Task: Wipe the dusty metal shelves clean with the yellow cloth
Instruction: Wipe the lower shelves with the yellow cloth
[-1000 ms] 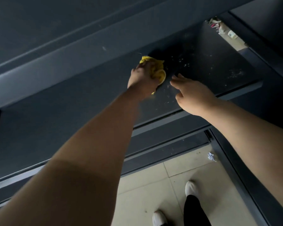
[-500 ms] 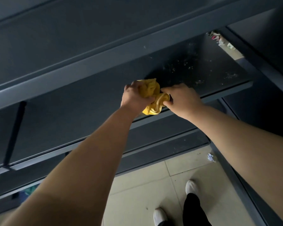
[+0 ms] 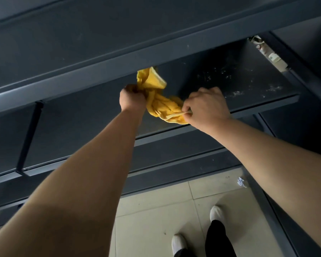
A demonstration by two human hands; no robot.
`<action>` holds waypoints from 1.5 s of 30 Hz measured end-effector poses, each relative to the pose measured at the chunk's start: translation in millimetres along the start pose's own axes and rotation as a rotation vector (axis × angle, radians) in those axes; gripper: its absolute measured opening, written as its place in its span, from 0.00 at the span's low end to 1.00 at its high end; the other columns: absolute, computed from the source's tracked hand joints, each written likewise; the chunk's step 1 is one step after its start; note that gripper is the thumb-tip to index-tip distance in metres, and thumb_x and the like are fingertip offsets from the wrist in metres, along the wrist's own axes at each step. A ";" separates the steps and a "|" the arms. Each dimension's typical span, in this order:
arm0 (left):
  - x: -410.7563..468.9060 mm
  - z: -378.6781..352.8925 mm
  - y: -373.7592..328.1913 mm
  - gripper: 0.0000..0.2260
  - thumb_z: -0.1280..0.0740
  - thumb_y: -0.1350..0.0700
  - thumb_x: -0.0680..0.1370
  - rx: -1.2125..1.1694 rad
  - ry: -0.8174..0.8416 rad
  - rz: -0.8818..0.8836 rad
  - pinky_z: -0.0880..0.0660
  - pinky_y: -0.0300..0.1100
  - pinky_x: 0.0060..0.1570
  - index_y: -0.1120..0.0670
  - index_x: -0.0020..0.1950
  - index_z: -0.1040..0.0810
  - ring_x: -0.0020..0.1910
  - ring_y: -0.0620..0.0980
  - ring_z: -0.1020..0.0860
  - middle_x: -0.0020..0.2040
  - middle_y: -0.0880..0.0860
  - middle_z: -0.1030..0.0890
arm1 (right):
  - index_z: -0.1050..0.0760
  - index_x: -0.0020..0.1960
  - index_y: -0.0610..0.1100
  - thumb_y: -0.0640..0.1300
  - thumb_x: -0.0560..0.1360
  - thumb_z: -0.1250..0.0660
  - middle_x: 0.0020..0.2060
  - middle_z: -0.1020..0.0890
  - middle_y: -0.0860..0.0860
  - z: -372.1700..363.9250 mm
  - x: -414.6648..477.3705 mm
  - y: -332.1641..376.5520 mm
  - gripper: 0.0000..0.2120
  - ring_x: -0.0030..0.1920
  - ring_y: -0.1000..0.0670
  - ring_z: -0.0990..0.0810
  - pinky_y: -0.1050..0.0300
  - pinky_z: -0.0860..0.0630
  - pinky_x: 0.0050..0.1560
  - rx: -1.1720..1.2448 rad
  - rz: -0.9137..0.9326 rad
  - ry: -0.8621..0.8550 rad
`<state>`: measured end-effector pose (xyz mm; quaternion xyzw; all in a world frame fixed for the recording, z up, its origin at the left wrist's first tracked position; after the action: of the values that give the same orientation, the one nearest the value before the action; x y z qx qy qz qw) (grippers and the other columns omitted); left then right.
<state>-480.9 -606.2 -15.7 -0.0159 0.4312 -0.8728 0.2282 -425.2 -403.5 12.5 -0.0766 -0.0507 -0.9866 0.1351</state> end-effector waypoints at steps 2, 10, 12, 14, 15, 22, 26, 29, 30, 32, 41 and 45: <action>-3.1 4.5 15.9 0.12 0.36 0.60 0.77 0.133 -0.023 0.096 0.25 0.45 0.52 0.60 0.60 0.24 0.59 0.57 0.22 0.58 0.58 0.20 | 0.17 0.46 0.53 0.49 0.74 0.36 0.44 0.17 0.55 -12.3 1.4 1.7 0.08 0.50 0.49 0.24 0.49 0.33 0.55 -0.059 0.011 0.121; -38.0 -45.2 -6.7 0.27 0.41 0.44 0.79 0.615 0.137 -0.168 0.36 0.54 0.64 0.52 0.76 0.39 0.72 0.60 0.41 0.76 0.56 0.40 | 0.18 0.43 0.51 0.58 0.77 0.40 0.39 0.17 0.53 -20.5 1.1 3.3 0.16 0.45 0.48 0.20 0.48 0.31 0.57 0.085 -0.026 0.135; -46.8 -71.8 14.2 0.39 0.42 0.32 0.75 0.671 0.312 -0.056 0.45 0.56 0.72 0.49 0.79 0.50 0.77 0.61 0.52 0.79 0.57 0.53 | 0.18 0.45 0.49 0.53 0.78 0.40 0.38 0.17 0.51 -20.8 2.0 -0.9 0.13 0.46 0.46 0.20 0.48 0.31 0.56 0.079 -0.050 0.125; -47.6 -84.2 25.4 0.44 0.44 0.28 0.73 0.655 0.340 -0.030 0.56 0.56 0.74 0.48 0.80 0.59 0.77 0.60 0.61 0.79 0.58 0.61 | 0.19 0.46 0.50 0.51 0.78 0.40 0.39 0.17 0.50 -22.9 0.2 -10.2 0.12 0.47 0.46 0.21 0.48 0.31 0.55 0.063 -0.074 0.128; -45.9 -87.3 27.3 0.43 0.45 0.29 0.74 0.664 0.329 -0.046 0.59 0.55 0.74 0.49 0.80 0.61 0.77 0.60 0.62 0.79 0.58 0.61 | 0.19 0.48 0.50 0.50 0.78 0.40 0.41 0.17 0.50 -24.9 -1.7 -16.5 0.11 0.49 0.46 0.22 0.48 0.31 0.54 0.055 -0.084 0.131; -31.3 -110.8 8.2 0.32 0.47 0.43 0.81 0.692 0.306 -0.174 0.58 0.55 0.76 0.49 0.80 0.60 0.78 0.60 0.59 0.80 0.54 0.57 | 0.21 0.59 0.53 0.44 0.78 0.39 0.53 0.18 0.51 -37.1 -18.1 -77.9 0.13 0.58 0.46 0.25 0.47 0.31 0.57 0.061 -0.190 0.128; -29.4 -135.5 -13.7 0.31 0.47 0.48 0.81 0.682 0.321 -0.263 0.58 0.54 0.76 0.51 0.80 0.58 0.78 0.60 0.58 0.80 0.54 0.55 | 0.22 0.60 0.52 0.44 0.78 0.40 0.54 0.19 0.50 -42.6 -21.5 -92.7 0.14 0.58 0.45 0.25 0.48 0.32 0.58 0.046 -0.198 0.170; -28.2 -158.1 -27.4 0.31 0.48 0.50 0.80 0.693 0.334 -0.352 0.58 0.53 0.76 0.52 0.80 0.58 0.78 0.58 0.57 0.80 0.55 0.54 | 0.23 0.61 0.52 0.44 0.78 0.39 0.56 0.19 0.50 -39.6 -19.8 -105.8 0.14 0.59 0.45 0.26 0.48 0.32 0.58 0.031 -0.220 0.154; -28.4 -163.8 -31.0 0.31 0.48 0.50 0.80 0.694 0.341 -0.365 0.59 0.53 0.76 0.52 0.80 0.58 0.78 0.58 0.57 0.80 0.55 0.54 | 0.23 0.61 0.52 0.43 0.77 0.39 0.56 0.19 0.50 -37.9 -20.0 -111.9 0.14 0.59 0.45 0.26 0.48 0.32 0.57 0.024 -0.232 0.145; -31.0 -172.7 -37.7 0.31 0.47 0.50 0.80 0.684 0.355 -0.366 0.59 0.53 0.76 0.51 0.80 0.59 0.78 0.58 0.59 0.80 0.55 0.55 | 0.23 0.62 0.52 0.41 0.77 0.38 0.56 0.20 0.50 -35.3 -22.1 -124.8 0.15 0.59 0.45 0.26 0.48 0.32 0.57 0.016 -0.253 0.131; -55.0 -211.8 -81.7 0.31 0.43 0.58 0.78 0.562 0.423 -0.508 0.50 0.51 0.76 0.50 0.80 0.51 0.78 0.56 0.51 0.80 0.52 0.47 | 0.23 0.62 0.51 0.41 0.78 0.39 0.59 0.20 0.50 -32.3 -41.4 -157.2 0.16 0.59 0.45 0.26 0.49 0.31 0.57 0.070 -0.280 0.084; -58.8 -191.7 -86.2 0.29 0.42 0.63 0.76 0.128 0.450 -0.295 0.25 0.48 0.61 0.43 0.76 0.37 0.61 0.53 0.25 0.61 0.49 0.25 | 0.24 0.63 0.51 0.41 0.77 0.38 0.59 0.20 0.50 -29.0 -42.3 -152.0 0.16 0.60 0.46 0.26 0.49 0.32 0.57 0.079 -0.269 0.103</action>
<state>-504.4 -394.0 -60.6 0.1302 0.4079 -0.9037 -0.0021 -430.6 -250.3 -35.1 -0.0130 -0.0922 -0.9956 0.0072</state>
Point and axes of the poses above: each hand's wrist, its own x-axis towards the middle knuckle, its own z-axis out of the back of the hand, y = z × x, the point moved 10 cm from there along x, towards the middle knuckle
